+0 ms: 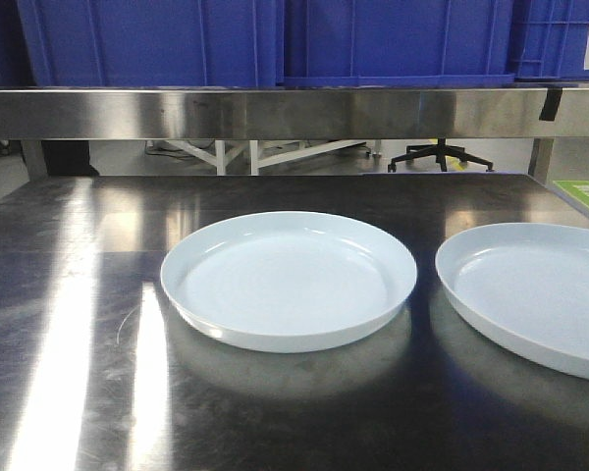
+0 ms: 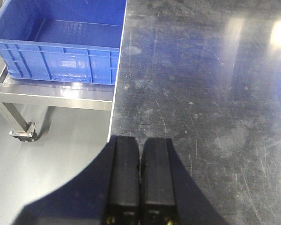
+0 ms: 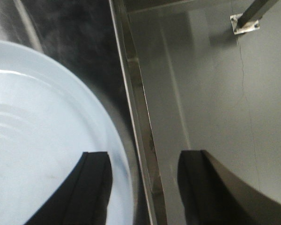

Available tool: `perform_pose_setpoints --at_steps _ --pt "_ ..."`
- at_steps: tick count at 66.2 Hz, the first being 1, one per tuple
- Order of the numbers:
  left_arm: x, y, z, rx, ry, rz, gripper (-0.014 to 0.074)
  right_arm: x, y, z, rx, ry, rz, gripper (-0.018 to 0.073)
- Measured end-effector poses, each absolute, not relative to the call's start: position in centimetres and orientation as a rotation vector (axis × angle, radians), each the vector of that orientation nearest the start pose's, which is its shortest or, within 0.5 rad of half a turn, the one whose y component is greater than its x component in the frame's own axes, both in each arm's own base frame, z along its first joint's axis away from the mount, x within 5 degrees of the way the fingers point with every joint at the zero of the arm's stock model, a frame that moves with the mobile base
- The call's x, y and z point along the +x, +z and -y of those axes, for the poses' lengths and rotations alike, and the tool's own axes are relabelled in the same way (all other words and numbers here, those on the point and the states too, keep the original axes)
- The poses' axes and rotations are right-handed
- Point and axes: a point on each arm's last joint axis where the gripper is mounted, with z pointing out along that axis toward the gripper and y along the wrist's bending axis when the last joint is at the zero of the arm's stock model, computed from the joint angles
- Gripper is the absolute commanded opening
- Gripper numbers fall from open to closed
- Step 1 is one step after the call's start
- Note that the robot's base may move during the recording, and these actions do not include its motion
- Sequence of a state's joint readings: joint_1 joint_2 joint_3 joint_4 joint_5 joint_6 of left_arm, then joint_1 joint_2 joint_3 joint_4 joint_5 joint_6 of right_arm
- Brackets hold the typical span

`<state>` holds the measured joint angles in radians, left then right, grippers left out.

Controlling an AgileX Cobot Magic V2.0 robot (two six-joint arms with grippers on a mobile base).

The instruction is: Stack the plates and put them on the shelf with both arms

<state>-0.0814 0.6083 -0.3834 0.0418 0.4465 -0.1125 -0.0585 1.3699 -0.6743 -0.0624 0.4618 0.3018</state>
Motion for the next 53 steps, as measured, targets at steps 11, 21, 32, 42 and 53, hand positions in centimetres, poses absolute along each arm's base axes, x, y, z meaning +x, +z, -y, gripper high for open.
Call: perform_pose_setpoints --at_steps 11,21,32,42,53 --pt "11.7 25.3 0.8 -0.003 -0.071 -2.156 0.0083 24.5 20.0 1.8 0.386 0.005 -2.618 0.0055" --pt "11.7 25.3 0.8 -0.003 -0.071 -2.156 0.0083 25.4 21.1 2.1 0.326 -0.039 -2.582 0.0049" --pt "11.7 25.3 0.8 -0.003 -0.071 -2.157 0.0083 26.5 24.3 2.3 0.298 -0.067 -2.509 0.0049" --pt "11.7 25.3 0.8 -0.003 -0.071 -2.157 0.0083 27.0 27.6 1.8 0.318 -0.009 -2.417 0.0048" --pt "11.7 25.3 0.8 -0.003 -0.071 -2.157 0.0083 27.6 29.8 -1.6 0.216 0.106 -2.363 0.0048"
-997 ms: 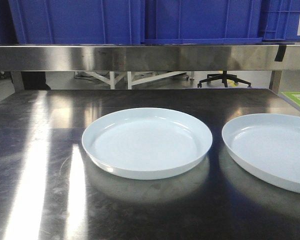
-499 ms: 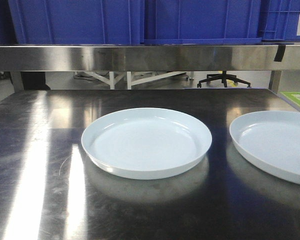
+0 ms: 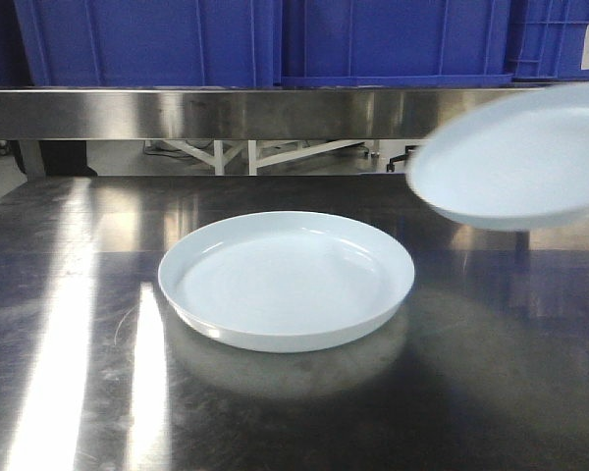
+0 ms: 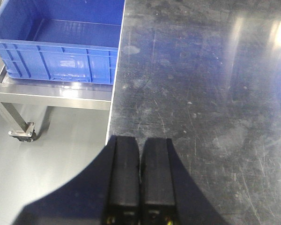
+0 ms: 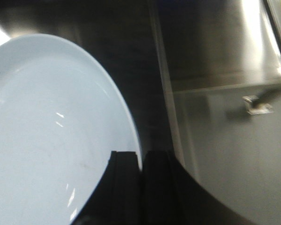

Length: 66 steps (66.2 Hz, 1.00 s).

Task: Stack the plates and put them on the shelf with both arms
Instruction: 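Lift the plate with the right gripper and lower it onto the first plate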

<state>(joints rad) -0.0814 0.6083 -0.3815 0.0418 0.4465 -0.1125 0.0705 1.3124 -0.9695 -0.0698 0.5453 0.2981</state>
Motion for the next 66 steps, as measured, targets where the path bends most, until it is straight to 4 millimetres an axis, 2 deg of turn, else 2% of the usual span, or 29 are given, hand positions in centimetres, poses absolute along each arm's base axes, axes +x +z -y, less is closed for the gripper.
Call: perform_pose_setpoints --at_steps 14,30,36,48,54,62,66 --pt "11.7 25.3 0.8 -0.003 -0.071 -2.157 0.0083 28.9 30.6 -8.3 -0.028 0.236 -2.348 0.0048" --pt "11.7 25.3 0.8 -0.003 -0.071 -2.157 0.0083 31.6 28.6 -14.1 -0.202 0.281 -2.414 0.0048" --pt "11.7 25.3 0.8 -0.003 -0.071 -2.157 0.0083 32.0 27.5 -15.2 -0.233 0.278 -2.452 0.0048" --pt "11.7 25.3 0.8 -0.003 -0.071 -2.157 0.0083 32.3 25.6 -16.2 -0.266 0.259 -2.519 0.0057" --pt "11.7 25.3 0.8 -0.003 -0.071 -2.157 0.0083 32.3 25.2 -16.4 -0.273 0.254 -2.534 0.0146" --pt "11.7 25.3 0.8 -0.003 -0.071 -2.157 0.0083 32.3 24.6 -16.4 -0.278 0.241 -2.564 0.0397" --pt "11.7 25.3 0.8 -0.003 -0.071 -2.157 0.0083 32.3 24.3 -16.4 -0.28 0.235 -2.578 0.048"
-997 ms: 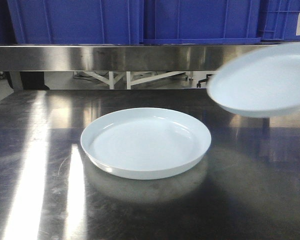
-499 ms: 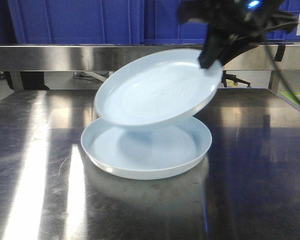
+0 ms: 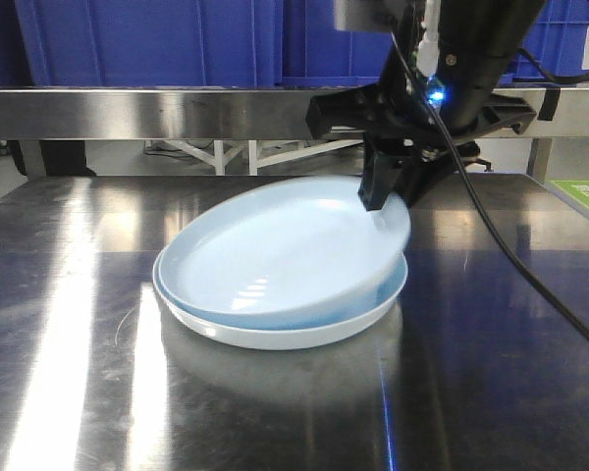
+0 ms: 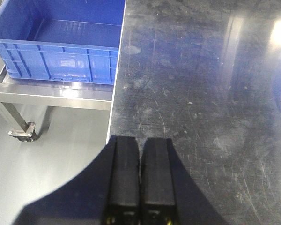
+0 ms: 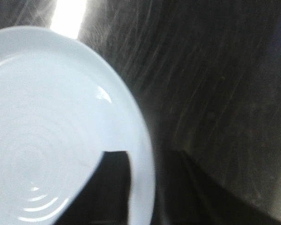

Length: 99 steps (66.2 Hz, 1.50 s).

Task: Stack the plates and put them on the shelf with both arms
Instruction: 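Lift the plate with the right gripper and lower it onto the first plate, then grip the rim of the stacked plates with the right gripper, then lift the stacked plates with the right gripper and raise them high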

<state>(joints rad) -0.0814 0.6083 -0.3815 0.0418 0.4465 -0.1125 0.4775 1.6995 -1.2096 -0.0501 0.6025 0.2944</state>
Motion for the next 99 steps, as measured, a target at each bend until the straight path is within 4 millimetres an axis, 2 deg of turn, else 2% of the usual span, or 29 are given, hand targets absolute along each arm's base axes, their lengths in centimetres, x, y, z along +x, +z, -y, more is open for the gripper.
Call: perform_pose_setpoints --at_steps 3,10,32,49,55,61,65,71,76,88,92,99 --pt "11.7 25.3 0.8 -0.003 -0.071 -2.157 0.0083 32.3 24.1 -16.4 -0.281 0.227 -2.595 0.0506" --pt "11.7 25.3 0.8 -0.003 -0.071 -2.157 0.0083 32.3 23.7 -16.4 -0.283 0.217 -2.617 0.0494" --pt "11.7 25.3 0.8 -0.003 -0.071 -2.157 0.0083 32.8 21.1 -16.7 -0.294 0.177 -2.703 0.0394" --pt "11.7 25.3 0.8 -0.003 -0.071 -2.157 0.0083 32.9 20.7 -16.9 -0.3 0.175 -2.711 0.0337" --pt "11.7 25.3 0.8 -0.003 -0.071 -2.157 0.0083 32.8 20.7 -17.2 -0.31 0.179 -2.706 0.0243" --pt "11.7 25.3 0.8 -0.003 -0.071 -2.157 0.0083 32.8 20.8 -17.4 -0.317 0.184 -2.699 0.0041" --pt "11.7 25.3 0.8 -0.003 -0.071 -2.157 0.0083 32.8 21.2 -17.5 -0.302 0.204 -2.678 0.0068" --pt "11.7 25.3 0.8 -0.003 -0.071 -2.157 0.0083 32.7 22.0 -17.5 -0.304 0.217 -2.641 0.0055" --pt "11.7 25.3 0.8 -0.003 -0.071 -2.157 0.0083 32.5 23.5 -17.3 -0.321 0.217 -2.587 0.0057" --pt "11.7 25.3 0.8 -0.003 -0.071 -2.157 0.0083 31.0 28.9 -16.0 -0.355 0.211 -2.404 0.0057" --pt "11.7 25.3 0.8 -0.003 -0.071 -2.157 0.0083 29.9 31.2 -15.1 -0.337 0.225 -2.335 0.0057" --pt "11.7 25.3 0.8 -0.003 -0.071 -2.157 0.0083 28.1 33.8 -13.3 -0.299 0.243 -2.251 0.0057"
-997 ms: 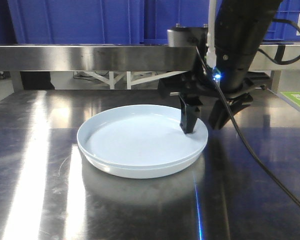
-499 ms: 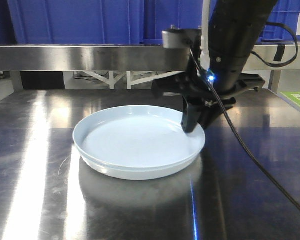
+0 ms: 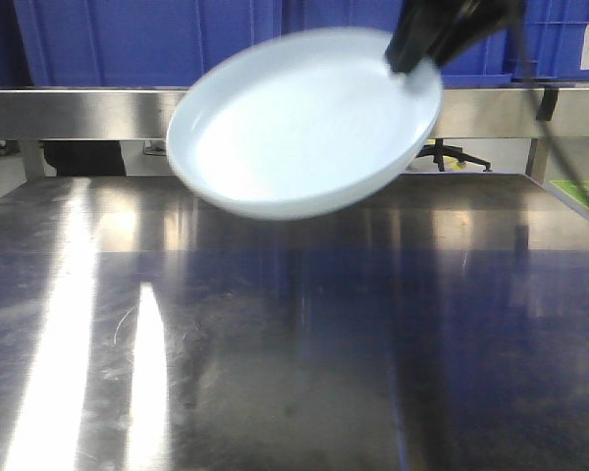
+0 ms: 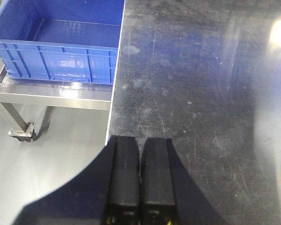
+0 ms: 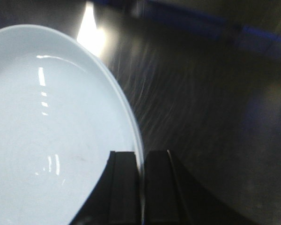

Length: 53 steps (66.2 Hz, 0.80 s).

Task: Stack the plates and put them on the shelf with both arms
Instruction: 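Lift the stacked plates with the right gripper and raise them high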

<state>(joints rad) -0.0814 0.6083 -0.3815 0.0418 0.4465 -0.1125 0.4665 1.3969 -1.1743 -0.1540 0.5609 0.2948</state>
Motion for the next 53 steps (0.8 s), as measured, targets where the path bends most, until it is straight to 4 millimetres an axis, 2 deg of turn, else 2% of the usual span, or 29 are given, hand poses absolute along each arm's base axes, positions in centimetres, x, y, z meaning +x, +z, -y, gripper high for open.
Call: perform_pose_setpoints --at_steps 4,14,30,43,53 --pt "11.7 25.3 0.8 -0.003 -0.071 -2.157 0.0083 26.8 34.9 -11.9 -0.267 0.244 -2.206 0.0057" --pt "11.7 25.3 0.8 -0.003 -0.071 -2.157 0.0083 23.4 35.7 -8.2 -0.178 0.22 -2.149 0.0057" --pt "11.7 25.3 0.8 -0.003 -0.071 -2.157 0.0083 16.5 33.9 -2.8 -0.013 0.137 -2.075 0.0057" --pt "11.7 25.3 0.8 -0.003 -0.071 -2.157 0.0083 10.9 31.8 -0.7 0.078 0.109 -1.983 0.0057" --pt "11.7 25.3 0.8 -0.003 -0.071 -2.157 0.0083 8.2 30.1 -0.2 0.131 0.131 -1.932 0.0057"
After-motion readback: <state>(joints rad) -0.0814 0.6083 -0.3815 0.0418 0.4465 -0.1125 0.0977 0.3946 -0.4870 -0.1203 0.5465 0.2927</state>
